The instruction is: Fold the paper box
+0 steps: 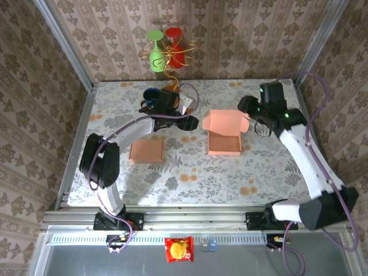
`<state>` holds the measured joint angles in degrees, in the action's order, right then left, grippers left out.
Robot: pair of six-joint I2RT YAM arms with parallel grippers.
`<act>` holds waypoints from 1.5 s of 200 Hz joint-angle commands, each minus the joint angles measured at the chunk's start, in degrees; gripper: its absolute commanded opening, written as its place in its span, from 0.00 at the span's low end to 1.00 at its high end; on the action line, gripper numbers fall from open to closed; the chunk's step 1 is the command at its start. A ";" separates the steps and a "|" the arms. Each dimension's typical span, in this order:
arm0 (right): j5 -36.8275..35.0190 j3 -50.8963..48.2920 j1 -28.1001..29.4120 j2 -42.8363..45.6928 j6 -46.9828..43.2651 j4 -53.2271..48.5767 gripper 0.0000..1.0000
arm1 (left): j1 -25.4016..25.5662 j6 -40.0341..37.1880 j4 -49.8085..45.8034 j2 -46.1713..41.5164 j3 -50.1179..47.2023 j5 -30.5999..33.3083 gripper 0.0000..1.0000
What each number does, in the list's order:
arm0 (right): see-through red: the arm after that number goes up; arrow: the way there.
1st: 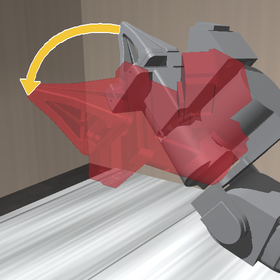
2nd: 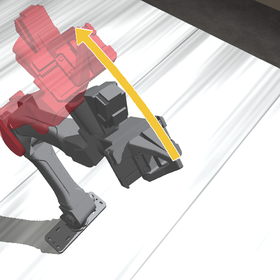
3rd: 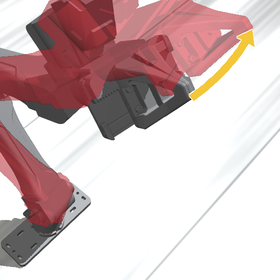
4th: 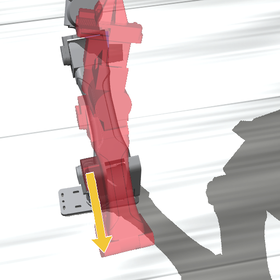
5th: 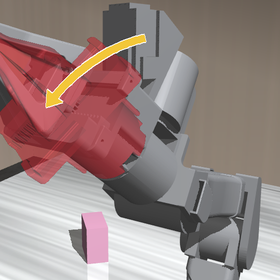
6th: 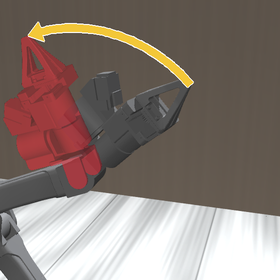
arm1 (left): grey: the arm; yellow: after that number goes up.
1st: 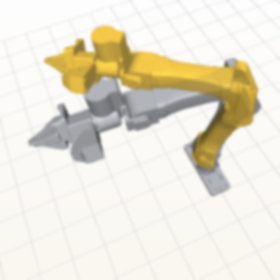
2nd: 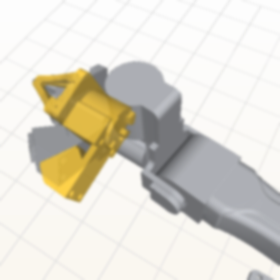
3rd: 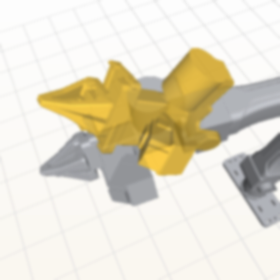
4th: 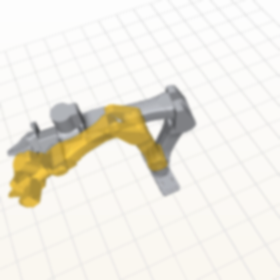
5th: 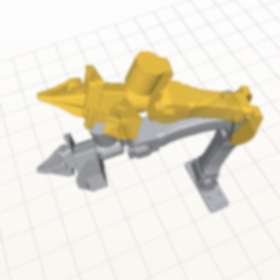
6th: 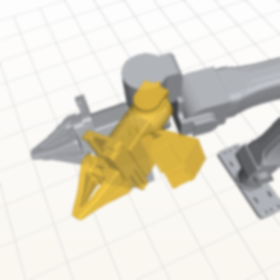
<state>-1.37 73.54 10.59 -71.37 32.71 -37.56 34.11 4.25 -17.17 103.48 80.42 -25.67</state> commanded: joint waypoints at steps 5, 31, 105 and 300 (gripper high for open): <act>3.40 -6.16 -2.53 4.77 -26.98 -0.49 0.68 | -0.01 -4.25 -2.50 2.46 3.96 -2.71 0.58; 2.79 -9.25 -4.26 3.95 -30.23 1.14 0.70 | 0.30 -4.51 -2.28 4.36 5.70 -3.36 0.58; 12.40 -7.11 -11.28 -14.32 -32.85 2.82 0.64 | 2.54 -4.28 -5.31 11.94 12.96 -0.63 0.60; 13.76 1.60 -9.63 -23.82 -36.75 -0.37 0.26 | 6.05 -5.58 -14.30 19.56 26.03 4.19 0.29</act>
<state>12.29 73.06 0.34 -94.54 -3.16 -35.99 39.70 -0.32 -28.97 122.87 104.49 -23.05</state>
